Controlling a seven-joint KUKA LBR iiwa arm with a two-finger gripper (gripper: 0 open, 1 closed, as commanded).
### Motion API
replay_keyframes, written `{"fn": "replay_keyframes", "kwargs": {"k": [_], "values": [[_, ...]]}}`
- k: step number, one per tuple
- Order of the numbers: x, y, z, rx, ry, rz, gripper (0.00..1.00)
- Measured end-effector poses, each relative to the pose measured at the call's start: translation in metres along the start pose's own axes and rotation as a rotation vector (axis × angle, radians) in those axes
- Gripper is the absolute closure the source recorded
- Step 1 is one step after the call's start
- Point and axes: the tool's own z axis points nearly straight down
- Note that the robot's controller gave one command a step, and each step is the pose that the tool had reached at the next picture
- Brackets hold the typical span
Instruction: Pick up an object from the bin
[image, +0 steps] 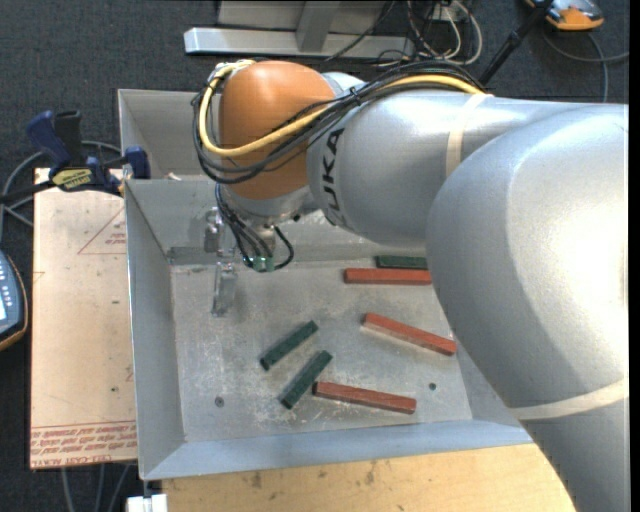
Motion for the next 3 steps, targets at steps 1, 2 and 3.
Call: {"fn": "replay_keyframes", "kwargs": {"k": [1, 2, 3], "values": [[0.075, -0.053, 0.034, 0.003, 0.0, -0.139, 0.0], [0.052, -0.106, 0.083, 0.002, -0.005, -0.258, 0.0], [0.051, -0.102, 0.08, -0.001, -0.009, -0.262, 1.0]]}}
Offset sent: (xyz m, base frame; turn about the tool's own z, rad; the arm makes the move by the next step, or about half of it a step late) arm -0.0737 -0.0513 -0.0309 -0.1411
